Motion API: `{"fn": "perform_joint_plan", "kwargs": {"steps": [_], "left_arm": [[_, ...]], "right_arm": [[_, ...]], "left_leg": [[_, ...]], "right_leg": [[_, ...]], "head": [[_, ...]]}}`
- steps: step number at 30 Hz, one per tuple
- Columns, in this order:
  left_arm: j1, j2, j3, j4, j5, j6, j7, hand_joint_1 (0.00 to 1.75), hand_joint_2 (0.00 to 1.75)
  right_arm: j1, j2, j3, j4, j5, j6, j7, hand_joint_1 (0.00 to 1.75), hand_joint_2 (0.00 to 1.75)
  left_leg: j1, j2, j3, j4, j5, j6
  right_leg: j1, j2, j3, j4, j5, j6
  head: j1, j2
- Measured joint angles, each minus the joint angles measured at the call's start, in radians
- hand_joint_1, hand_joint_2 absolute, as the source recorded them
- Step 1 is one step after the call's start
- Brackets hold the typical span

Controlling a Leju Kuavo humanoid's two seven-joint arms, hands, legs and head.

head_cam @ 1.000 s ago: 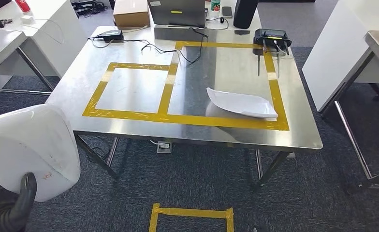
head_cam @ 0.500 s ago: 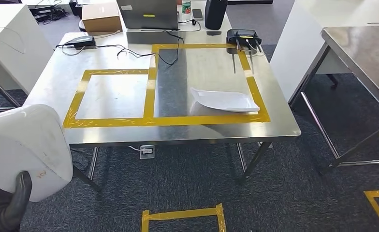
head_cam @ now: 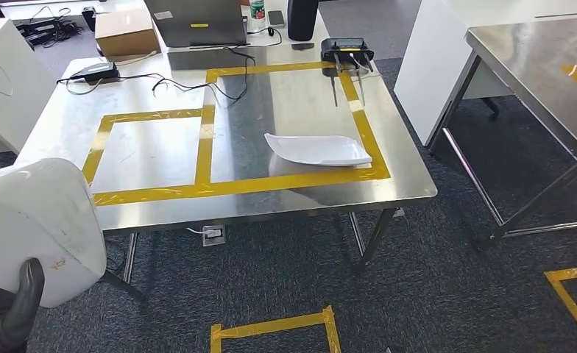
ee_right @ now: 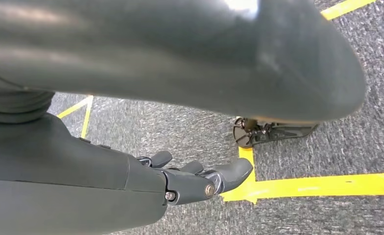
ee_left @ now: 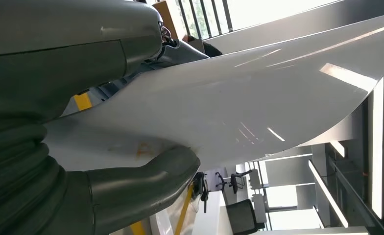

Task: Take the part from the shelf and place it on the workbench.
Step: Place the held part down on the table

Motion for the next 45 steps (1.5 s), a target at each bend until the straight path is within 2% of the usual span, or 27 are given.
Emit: {"fn": "perform_joint_plan", "kwargs": {"steps": [6,10,12,15,16,17,18,19,20,21,22,24,25,26,28,29,31,32,33,34,35,37,38,40,42,43,45], "left_arm": [[-0.002,0.004,0.000,0.002,0.000,0.004,0.003,1.75,1.75],[-0.005,0.007,0.000,0.001,0.000,0.005,0.003,1.75,1.75],[-0.008,0.007,0.000,0.000,0.001,0.005,0.003,1.75,1.75],[-0.010,0.007,0.000,0.001,0.001,0.006,0.003,1.75,1.75],[-0.010,0.007,0.000,0.002,0.001,0.006,0.003,1.75,1.75],[-0.010,0.007,0.000,0.003,0.001,0.006,0.004,1.75,1.75],[-0.011,0.007,0.000,0.004,0.001,0.006,0.004,1.75,1.75],[-0.011,0.007,0.000,0.006,0.001,0.006,0.005,1.75,1.75],[-0.012,0.007,0.000,0.007,0.001,0.006,0.005,1.75,1.75],[-0.013,0.007,0.000,0.008,0.001,0.006,0.006,1.75,1.75],[-0.016,0.007,0.000,0.008,0.001,0.006,0.006,1.75,1.75],[-0.022,0.008,-0.001,0.010,0.002,0.005,0.007,1.75,1.75],[-0.026,0.009,-0.002,0.011,0.002,0.005,0.008,1.75,1.75],[-0.030,0.011,-0.002,0.013,0.002,0.004,0.009,1.75,1.75],[-0.037,0.015,-0.003,0.017,0.001,0.005,0.012,1.75,1.75],[-0.038,0.016,-0.004,0.021,0.001,0.005,0.013,1.75,1.75],[-0.040,0.019,-0.004,0.029,0.001,0.005,0.015,1.75,1.75],[-0.043,0.021,-0.005,0.034,0.001,0.005,0.015,1.75,1.75],[-0.046,0.023,-0.005,0.040,0.001,0.005,0.016,1.75,1.75],[-0.050,0.026,-0.005,0.047,0.001,0.005,0.017,1.75,1.75],[-0.053,0.029,-0.005,0.055,-0.002,0.005,0.019,1.75,1.75],[-0.059,0.038,-0.005,0.076,-0.021,0.011,0.025,1.75,1.75],[-0.065,0.046,-0.005,0.089,-0.047,0.021,0.030,1.75,1.75],[-0.093,0.061,-0.006,0.125,-0.142,0.065,0.042,1.75,1.75],[-0.133,0.077,-0.007,0.174,-0.247,0.117,0.050,1.75,1.75],[-0.150,0.085,-0.007,0.200,-0.288,0.141,0.053,1.75,1.75],[-0.186,0.097,-0.012,0.251,-0.405,0.217,0.064,1.75,1.75]], "right_arm": [[0.000,0.003,0.000,0.000,-0.001,0.000,-0.001,0.00,0.00],[-0.001,0.004,-0.002,0.000,-0.010,0.000,0.001,0.00,0.00],[-0.001,0.004,-0.002,0.000,-0.013,0.000,0.003,0.00,0.00],[0.000,0.004,-0.003,0.000,-0.015,0.001,0.007,0.00,0.00],[0.001,0.004,-0.003,0.000,-0.015,0.002,0.009,0.00,0.00],[0.002,0.004,-0.003,0.000,-0.016,0.002,0.011,0.00,0.00],[0.003,0.004,-0.004,0.000,-0.017,0.001,0.012,0.00,0.00],[0.004,0.004,-0.006,0.000,-0.019,0.000,0.012,0.00,0.00],[0.005,0.004,-0.007,0.000,-0.021,0.000,0.011,0.00,0.00],[0.005,0.005,-0.009,0.001,-0.023,-0.001,0.010,0.00,0.00],[0.004,0.006,-0.009,0.001,-0.023,-0.001,0.009,0.00,0.00],[0.003,0.006,-0.010,0.002,-0.023,-0.001,0.004,0.00,0.00],[0.004,0.006,-0.010,0.001,-0.023,-0.001,0.001,0.00,0.00],[0.003,0.006,-0.011,0.001,-0.023,-0.002,-0.002,0.00,0.00],[0.001,0.006,-0.012,0.001,-0.022,-0.003,-0.004,0.00,0.00],[0.000,0.006,-0.013,0.001,-0.022,-0.003,-0.004,0.00,0.00],[-0.001,0.006,-0.016,0.001,-0.022,-0.003,-0.002,0.00,0.00],[0.000,0.006,-0.017,0.001,-0.022,-0.003,-0.001,0.00,0.00],[0.002,0.006,-0.017,0.001,-0.022,-0.003,0.001,0.00,0.00],[0.003,0.006,-0.017,0.001,-0.022,-0.003,0.002,0.00,0.00],[0.006,0.007,-0.017,0.001,-0.022,-0.003,0.002,0.00,0.00],[0.005,0.010,-0.018,0.003,-0.020,-0.003,0.001,0.00,0.00],[0.004,0.011,-0.018,0.004,-0.018,-0.004,0.000,0.00,0.00],[-0.002,0.011,-0.018,0.003,-0.010,-0.006,-0.002,0.00,0.00],[-0.005,0.010,-0.018,0.002,-0.004,-0.006,-0.004,0.00,0.00],[-0.006,0.010,-0.018,0.002,-0.001,-0.005,-0.004,0.00,0.00],[-0.008,0.011,-0.018,0.002,0.004,-0.003,-0.005,0.00,0.00]], "left_leg": [[-0.004,-0.001,0.001,0.001,-0.004,0.004],[-0.001,-0.003,0.011,-0.018,-0.008,0.022],[0.005,-0.005,0.026,-0.028,-0.010,0.030],[0.008,-0.005,0.037,-0.029,-0.017,0.030],[0.009,-0.005,0.042,-0.028,-0.021,0.026],[0.011,-0.005,0.048,-0.028,-0.025,0.021],[0.015,-0.005,0.057,-0.027,-0.031,0.014],[0.019,-0.005,0.068,-0.027,-0.040,0.006],[0.022,-0.005,0.079,-0.025,-0.050,-0.004],[0.024,-0.004,0.088,-0.024,-0.060,-0.014],[0.024,-0.002,0.095,-0.025,-0.068,-0.023],[0.024,-0.002,0.110,-0.016,-0.069,-0.044],[0.027,-0.005,0.105,0.008,-0.058,-0.052],[0.029,-0.012,0.086,0.055,-0.037,-0.059],[0.031,-0.032,-0.005,0.187,-0.012,-0.064],[0.030,-0.040,-0.056,0.245,-0.026,-0.063],[0.025,-0.047,-0.142,0.298,-0.103,-0.056],[0.022,-0.047,-0.169,0.290,-0.135,-0.051],[0.018,-0.048,-0.187,0.261,-0.146,-0.045],[0.012,-0.049,-0.195,0.215,-0.121,-0.035],[0.006,-0.052,-0.198,0.155,-0.049,-0.022],[-0.005,-0.065,-0.198,0.066,0.107,-0.006],[-0.008,-0.070,-0.197,0.048,0.153,-0.003],[-0.009,-0.071,-0.188,0.047,0.148,0.000],[-0.003,-0.070,-0.171,0.034,0.134,0.010],[0.000,-0.068,-0.159,0.025,0.128,0.014],[0.001,-0.062,-0.141,0.019,0.114,0.020]], "right_leg": [[-0.005,-0.001,0.002,-0.002,0.000,0.000],[-0.007,-0.001,0.004,0.016,0.015,0.013],[-0.008,0.004,-0.023,0.067,-0.006,0.020],[-0.013,0.011,-0.127,0.234,-0.079,0.032],[-0.015,0.012,-0.154,0.270,-0.085,0.036],[-0.018,0.011,-0.164,0.271,-0.072,0.040],[-0.022,0.010,-0.152,0.230,-0.039,0.044],[-0.026,0.007,-0.125,0.162,0.003,0.048],[-0.026,0.002,-0.098,0.098,0.031,0.052],[-0.025,-0.002,-0.077,0.047,0.040,0.047],[-0.021,-0.005,-0.066,0.025,0.037,0.038],[-0.014,-0.002,-0.053,0.023,0.011,0.007],[-0.014,0.003,-0.039,0.022,0.005,-0.004],[-0.015,0.007,-0.023,0.018,-0.005,-0.015],[-0.014,0.015,0.012,0.010,-0.026,-0.030],[-0.013,0.018,0.029,0.007,-0.038,-0.034],[-0.010,0.030,0.063,0.004,-0.065,-0.039],[-0.008,0.036,0.083,0.003,-0.080,-0.039],[-0.006,0.041,0.105,0.002,-0.096,-0.039],[-0.004,0.044,0.127,0.002,-0.111,-0.038],[-0.003,0.047,0.145,0.001,-0.126,-0.037],[0.000,0.058,0.170,0.002,-0.155,-0.030],[0.000,0.062,0.178,-0.001,-0.167,-0.025],[0.000,0.064,0.197,-0.019,-0.185,-0.013],[0.002,0.049,0.201,-0.009,-0.201,-0.002],[0.002,0.040,0.181,0.029,-0.215,0.003],[-0.001,0.025,0.088,0.164,-0.249,0.012]], "head": [[0.000,0.000],[0.000,0.000],[0.001,0.000],[0.002,0.000],[0.002,0.000],[0.002,0.000],[0.002,0.000],[0.002,0.000],[0.002,0.000],[0.002,0.000],[0.002,0.000],[0.002,0.000],[0.002,0.000],[0.001,0.000],[-0.003,0.000],[-0.006,0.000],[-0.009,0.000],[-0.009,0.000],[-0.010,0.000],[-0.010,0.000],[-0.010,0.000],[-0.011,0.000],[-0.011,0.000],[-0.012,0.000],[-0.011,0.000],[-0.010,0.000],[-0.008,0.000]]}}
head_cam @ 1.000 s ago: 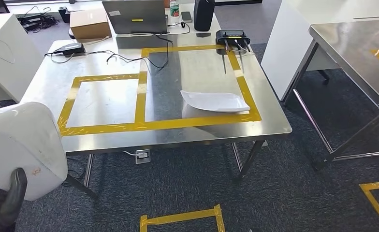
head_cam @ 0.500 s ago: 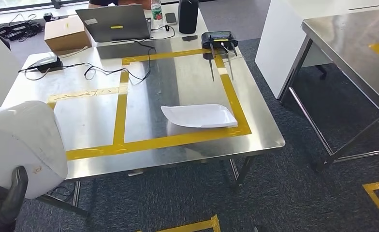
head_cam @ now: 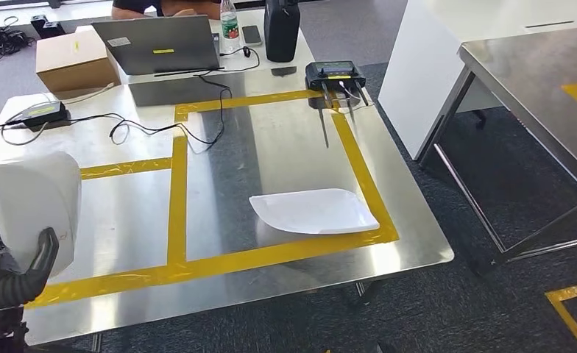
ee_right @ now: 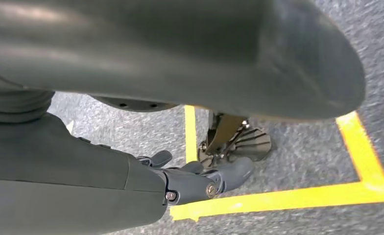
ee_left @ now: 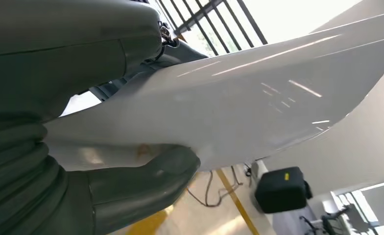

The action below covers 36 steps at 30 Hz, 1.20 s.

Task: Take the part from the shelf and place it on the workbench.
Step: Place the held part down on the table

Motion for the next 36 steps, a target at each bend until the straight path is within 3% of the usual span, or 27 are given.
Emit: {"fn": "perform_joint_plan", "kwargs": {"steps": [1,2,3,5,7,8,11,14,18,22,27,31,36], "left_arm": [[-0.027,0.004,-0.006,0.036,-0.113,0.065,0.016,1.75,1.75],[-0.064,0.008,-0.016,0.086,-0.266,0.146,0.041,1.75,1.75],[-0.112,0.012,-0.028,0.148,-0.435,0.228,0.069,1.75,1.75],[-0.230,0.019,-0.059,0.309,-0.740,0.363,0.115,1.75,1.75],[-0.343,0.022,-0.089,0.481,-0.903,0.444,0.129,1.75,1.75],[-0.385,0.022,-0.100,0.557,-0.942,0.471,0.129,1.75,1.75],[-0.450,0.016,-0.125,0.697,-0.978,0.510,0.123,1.75,1.75],[-0.478,0.009,-0.142,0.771,-0.988,0.515,0.118,1.75,1.75],[-0.485,-0.005,-0.155,0.804,-1.026,0.509,0.096,1.75,1.75],[-0.456,-0.027,-0.185,0.816,-1.068,0.505,0.083,0.00,1.75],[-0.422,-0.036,-0.209,0.851,-1.062,0.506,0.092,0.00,1.75],[-0.406,-0.036,-0.214,0.871,-1.042,0.479,0.099,0.00,0.00],[-0.391,-0.029,-0.215,0.891,-0.997,0.453,0.086,0.00,0.00]], "right_arm": [[0.000,0.000,0.000,0.000,0.005,0.001,0.000,0.00,0.00],[0.002,0.000,0.000,0.000,0.009,0.001,0.000,0.00,0.00],[0.003,0.000,0.000,0.000,0.014,0.001,-0.001,0.00,0.00],[0.004,0.000,0.000,0.000,0.023,0.000,-0.002,0.00,0.00],[-0.001,0.000,0.000,0.000,0.029,0.000,-0.003,0.00,0.00],[-0.004,0.000,0.000,0.000,0.031,0.000,-0.002,0.00,0.00],[-0.008,0.001,0.000,0.000,0.037,0.001,0.001,0.00,0.00],[0.000,0.000,0.000,0.000,0.039,0.000,0.002,0.00,0.00],[0.002,0.000,0.000,0.000,0.046,0.000,0.016,0.00,0.00],[0.002,0.000,0.000,0.000,0.054,0.000,0.022,0.00,0.00],[0.003,0.000,0.000,0.000,0.066,0.000,0.001,0.00,0.00],[0.003,0.000,0.000,0.000,0.070,0.000,-0.006,0.00,0.00],[0.005,0.000,-0.001,0.000,0.069,0.000,-0.013,0.00,0.00]], "left_leg": [[0.000,0.002,0.008,0.000,-0.008,0.001],[0.000,0.001,0.016,0.000,-0.016,0.001],[0.001,-0.001,0.026,0.000,-0.024,0.000],[0.003,-0.007,0.045,0.003,-0.039,-0.005],[0.000,-0.011,0.055,0.007,-0.050,-0.016],[-0.003,-0.010,0.057,0.007,-0.054,-0.020],[-0.008,0.000,0.064,0.003,-0.055,-0.014],[-0.008,0.009,0.071,-0.004,-0.055,-0.015],[-0.008,0.012,0.076,-0.009,-0.058,-0.025],[-0.008,0.011,0.080,-0.010,-0.061,-0.031],[-0.008,0.011,0.083,-0.010,-0.063,-0.033],[-0.008,0.010,0.083,-0.010,-0.063,-0.033],[-0.008,0.010,0.084,-0.010,-0.064,-0.032]], "right_leg": [[-0.001,-0.002,-0.053,0.061,-0.005,0.003],[-0.002,-0.003,-0.096,0.094,0.010,0.005],[-0.003,-0.003,-0.121,0.089,0.046,0.006],[-0.003,-0.009,-0.123,-0.012,0.157,0.006],[-0.001,-0.018,-0.105,-0.112,0.222,-0.002],[0.000,-0.019,-0.100,-0.135,0.231,-0.008],[0.000,-0.008,-0.096,-0.147,0.231,-0.017],[0.000,0.001,-0.095,-0.147,0.230,-0.020],[0.001,0.003,-0.092,-0.147,0.226,-0.026],[0.001,0.002,-0.087,-0.148,0.223,-0.028],[0.001,0.002,-0.083,-0.151,0.222,-0.028],[0.001,0.002,-0.080,-0.153,0.222,-0.027],[0.000,0.001,-0.079,-0.155,0.222,-0.027]], "head": [[0.000,0.000],[0.000,0.000],[0.000,0.000],[0.001,0.000],[0.000,0.000],[0.000,0.000],[-0.002,0.000],[-0.003,0.000],[-0.003,0.000],[-0.003,0.000],[-0.003,0.000],[-0.002,0.000],[-0.002,0.000]]}}
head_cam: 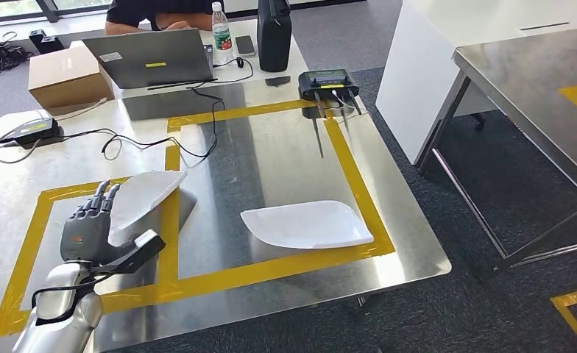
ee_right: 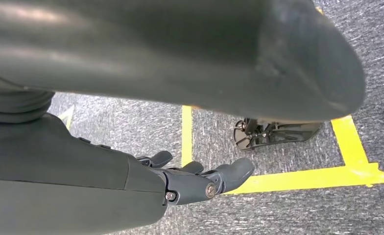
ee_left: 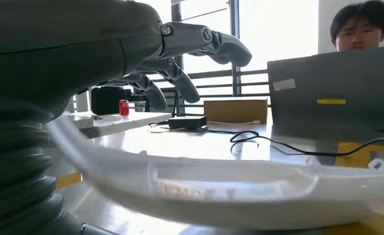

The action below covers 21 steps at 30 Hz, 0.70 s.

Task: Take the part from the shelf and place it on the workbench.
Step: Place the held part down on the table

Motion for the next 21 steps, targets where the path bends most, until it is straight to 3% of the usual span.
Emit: {"fn": "perform_joint_plan", "kwargs": {"steps": [16,19,21], "left_arm": [[0.019,0.004,-0.009,0.005,0.028,0.007,0.002,0.00,0.00],[0.050,0.002,-0.009,-0.059,0.051,0.023,0.019,0.00,0.00],[0.087,-0.007,-0.007,-0.162,0.078,0.034,0.027,0.00,0.00]], "right_arm": [[0.002,0.000,-0.010,0.000,-0.007,0.000,0.004,0.00,0.00],[0.002,0.002,-0.018,0.000,-0.014,0.000,0.020,0.00,0.00],[0.002,0.002,-0.025,0.000,-0.018,0.000,0.028,0.00,0.00]], "left_leg": [[0.000,0.000,0.000,0.001,-0.002,0.002],[-0.001,0.000,0.008,-0.013,0.007,0.020],[0.006,0.005,0.025,-0.047,0.025,0.031]], "right_leg": [[-0.001,0.000,0.001,-0.003,0.000,0.001],[-0.004,0.000,0.009,-0.018,0.009,0.017],[-0.001,-0.002,0.009,-0.008,-0.006,0.026]], "head": [[0.000,0.000],[0.000,0.000],[0.001,0.000]]}}
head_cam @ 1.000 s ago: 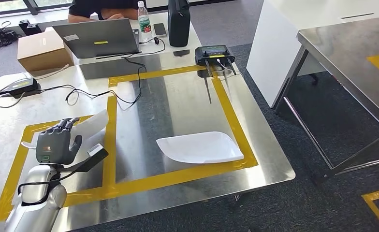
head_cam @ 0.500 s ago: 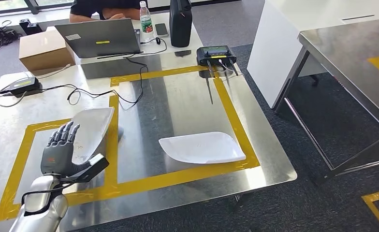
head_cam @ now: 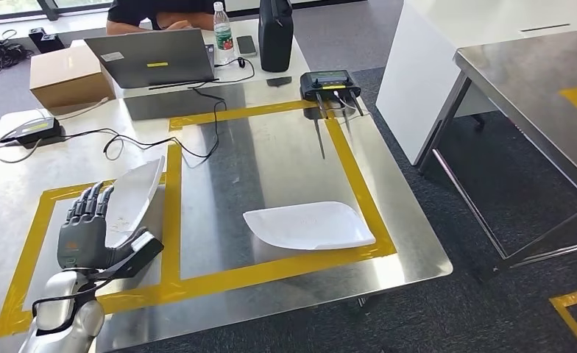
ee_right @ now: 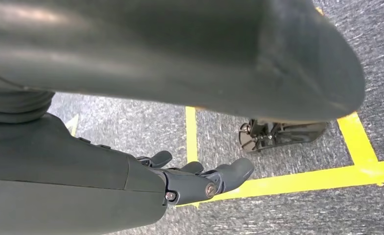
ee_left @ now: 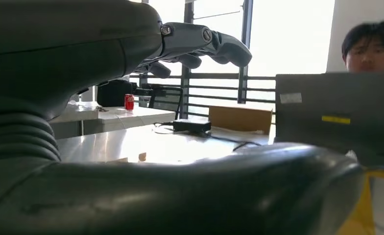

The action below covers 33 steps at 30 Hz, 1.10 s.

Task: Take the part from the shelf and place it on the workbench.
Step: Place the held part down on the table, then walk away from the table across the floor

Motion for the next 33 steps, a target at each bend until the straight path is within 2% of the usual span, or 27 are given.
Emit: {"fn": "perform_joint_plan", "kwargs": {"steps": [1,3,4,5,6,8,9,10,11,14,15,16,17,18,19,20,21,22,24,25,26,27,29,30,31,33], "left_arm": [[0.024,-0.006,0.002,-0.069,0.018,0.001,0.002,0.00,0.00],[0.084,-0.021,0.009,-0.227,0.048,-0.003,0.005,0.00,0.00],[0.120,-0.029,0.011,-0.308,0.055,-0.003,0.005,0.00,0.00],[0.158,-0.037,0.014,-0.388,0.054,0.001,0.005,0.00,0.00],[0.199,-0.045,0.015,-0.468,0.043,0.009,0.005,0.00,0.00],[0.278,-0.059,0.017,-0.615,0.000,0.025,0.013,0.00,0.00],[0.311,-0.064,0.017,-0.682,-0.023,0.030,0.020,0.00,0.00],[0.342,-0.067,0.017,-0.744,-0.041,0.031,0.027,0.00,0.00],[0.367,-0.069,0.017,-0.797,-0.053,0.031,0.033,0.00,0.00],[0.426,-0.070,0.018,-0.912,-0.083,0.033,0.046,0.00,0.00],[0.441,-0.070,0.017,-0.935,-0.095,0.036,0.049,0.00,0.00],[0.454,-0.070,0.017,-0.953,-0.106,0.040,0.051,0.00,0.00],[0.465,-0.071,0.016,-0.968,-0.116,0.046,0.052,0.00,0.00],[0.472,-0.072,0.014,-0.979,-0.128,0.051,0.053,0.00,0.00],[0.476,-0.072,0.011,-0.986,-0.137,0.055,0.053,0.00,0.00],[0.479,-0.073,0.006,-0.990,-0.145,0.057,0.054,0.00,0.00],[0.481,-0.074,0.002,-0.994,-0.150,0.056,0.056,0.00,0.00],[0.482,-0.074,-0.002,-0.998,-0.153,0.055,0.059,0.00,0.00],[0.484,-0.074,-0.005,-1.010,-0.154,0.053,0.067,0.00,0.00],[0.485,-0.074,-0.007,-1.016,-0.154,0.052,0.070,0.00,0.00],[0.485,-0.073,-0.009,-1.019,-0.154,0.052,0.073,0.00,0.00],[0.486,-0.073,-0.011,-1.021,-0.153,0.053,0.075,0.00,0.00],[0.488,-0.072,-0.017,-1.020,-0.151,0.055,0.077,0.00,0.00],[0.488,-0.072,-0.021,-1.019,-0.151,0.056,0.077,0.00,0.00],[0.488,-0.072,-0.025,-1.019,-0.151,0.057,0.077,0.00,0.00],[0.489,-0.073,-0.031,-1.017,-0.150,0.057,0.078,0.00,0.00]], "right_arm": [[0.000,0.000,-0.004,0.000,-0.001,0.000,0.004,0.00,0.00],[0.000,0.000,-0.010,0.000,-0.001,0.000,0.006,0.00,0.00],[0.001,0.000,-0.012,0.000,0.004,0.000,0.005,0.00,0.00],[0.002,-0.001,-0.013,0.000,0.012,0.000,0.004,0.00,0.00],[0.003,-0.003,-0.013,0.000,0.024,0.000,0.005,0.00,0.00],[0.003,-0.009,-0.013,0.000,0.048,0.001,0.001,0.00,0.00],[0.003,-0.012,-0.013,0.000,0.054,0.001,-0.007,0.00,0.00],[0.002,-0.015,-0.013,0.000,0.056,0.000,-0.019,0.00,0.00],[0.001,-0.018,-0.013,0.000,0.056,0.000,-0.031,0.00,0.00],[-0.003,-0.027,-0.013,-0.001,0.056,0.000,-0.047,0.00,0.00],[-0.004,-0.028,-0.013,-0.001,0.053,0.000,-0.046,0.00,0.00],[-0.004,-0.029,-0.013,-0.001,0.050,0.000,-0.040,0.00,0.00],[-0.005,-0.028,-0.013,-0.001,0.048,0.000,-0.029,0.00,0.00],[-0.004,-0.027,-0.013,-0.001,0.046,0.000,-0.015,0.00,0.00],[-0.003,-0.025,-0.013,-0.001,0.046,0.000,-0.003,0.00,0.00],[-0.002,-0.022,-0.013,-0.001,0.046,0.000,0.006,0.00,0.00],[-0.001,-0.019,-0.013,-0.001,0.043,0.000,0.010,0.00,0.00],[0.000,-0.016,-0.014,-0.001,0.039,0.000,0.011,0.00,0.00],[0.000,-0.011,-0.015,-0.001,0.038,0.000,0.011,0.00,0.00],[0.000,-0.010,-0.015,-0.001,0.042,0.000,0.010,0.00,0.00],[0.001,-0.009,-0.015,-0.001,0.045,0.000,0.005,0.00,0.00],[0.001,-0.008,-0.015,-0.001,0.045,0.000,-0.003,0.00,0.00],[0.000,-0.008,-0.015,-0.001,0.040,0.000,-0.018,0.00,0.00],[0.000,-0.008,-0.015,-0.001,0.038,0.000,-0.023,0.00,0.00],[0.000,-0.008,-0.015,-0.001,0.037,0.000,-0.025,0.00,0.00],[0.000,-0.009,-0.015,-0.001,0.036,0.000,-0.028,0.00,0.00]], "left_leg": [[0.004,0.003,0.006,-0.013,0.007,0.002],[0.006,0.008,0.006,-0.017,0.010,0.003],[0.007,0.010,0.004,-0.014,0.009,0.002],[0.010,0.012,0.002,-0.010,0.007,-0.001],[0.013,0.014,0.000,-0.004,0.004,-0.005],[0.025,0.014,-0.011,0.020,-0.006,-0.021],[0.028,0.012,-0.021,0.034,-0.011,-0.032],[0.028,0.009,-0.029,0.048,-0.018,-0.042],[0.027,0.006,-0.035,0.058,-0.022,-0.051],[0.028,-0.001,-0.045,0.070,-0.027,-0.069],[0.030,-0.001,-0.052,0.084,-0.043,-0.073],[0.031,-0.002,-0.065,0.115,-0.075,-0.075],[0.030,-0.002,-0.082,0.166,-0.121,-0.075],[0.028,-0.002,-0.100,0.228,-0.169,-0.074],[0.026,-0.002,-0.115,0.286,-0.204,-0.072],[0.024,-0.002,-0.118,0.323,-0.221,-0.068],[0.022,-0.002,-0.104,0.326,-0.215,-0.063],[0.018,-0.003,-0.071,0.292,-0.195,-0.055],[0.007,-0.005,0.030,0.157,-0.157,-0.034],[0.000,-0.005,0.071,0.099,-0.145,-0.028],[-0.005,-0.006,0.096,0.059,-0.142,-0.025],[-0.009,-0.005,0.103,0.041,-0.139,-0.024],[-0.008,-0.004,0.092,0.033,-0.120,-0.016],[-0.006,-0.002,0.084,0.030,-0.109,-0.008],[-0.004,0.000,0.075,0.026,-0.097,0.000],[-0.003,0.003,0.051,0.025,-0.076,0.010]], "right_leg": [[0.000,-0.001,-0.014,0.035,-0.026,0.002],[-0.006,-0.003,-0.067,0.156,-0.093,0.010],[-0.011,-0.004,-0.091,0.210,-0.113,0.015],[-0.016,-0.005,-0.101,0.236,-0.114,0.022],[-0.022,-0.007,-0.093,0.223,-0.096,0.029],[-0.035,-0.010,-0.029,0.107,-0.042,0.048],[-0.036,-0.006,-0.002,0.061,-0.021,0.052],[-0.038,-0.002,0.013,0.034,-0.013,0.049],[-0.037,0.003,0.013,0.034,-0.020,0.039],[-0.035,0.003,-0.004,0.043,-0.025,-0.002],[-0.035,0.001,-0.011,0.042,-0.019,-0.011],[-0.034,-0.001,-0.018,0.040,-0.011,-0.019],[-0.032,-0.003,-0.026,0.040,-0.004,-0.024],[-0.030,-0.005,-0.035,0.040,0.003,-0.027],[-0.026,-0.007,-0.045,0.040,0.010,-0.029],[-0.022,-0.008,-0.054,0.040,0.018,-0.030],[-0.018,-0.009,-0.063,0.040,0.025,-0.031],[-0.015,-0.009,-0.072,0.040,0.033,-0.031],[-0.010,-0.007,-0.086,0.040,0.049,-0.028],[-0.009,-0.006,-0.088,0.038,0.057,-0.023],[-0.009,-0.005,-0.087,0.035,0.064,-0.018],[-0.009,-0.005,-0.085,0.030,0.072,-0.011],[-0.010,-0.006,-0.083,0.021,0.085,0.002],[-0.010,-0.006,-0.087,0.027,0.072,0.007],[-0.010,-0.006,-0.096,0.052,0.040,0.011],[-0.010,-0.007,-0.125,0.150,-0.057,0.017]], "head": [[0.001,0.000],[0.001,0.000],[0.001,0.000],[0.001,0.000],[0.001,0.000],[0.001,0.000],[0.002,0.000],[0.003,0.000],[0.003,0.000],[0.001,0.000],[0.000,0.000],[0.000,0.000],[-0.001,0.000],[-0.001,0.000],[-0.001,0.000],[-0.001,0.000],[-0.001,0.000],[-0.001,0.000],[-0.001,0.000],[-0.001,0.000],[-0.001,0.000],[-0.001,0.000],[-0.002,0.000],[-0.001,0.000],[-0.001,0.000],[0.000,0.000]]}}
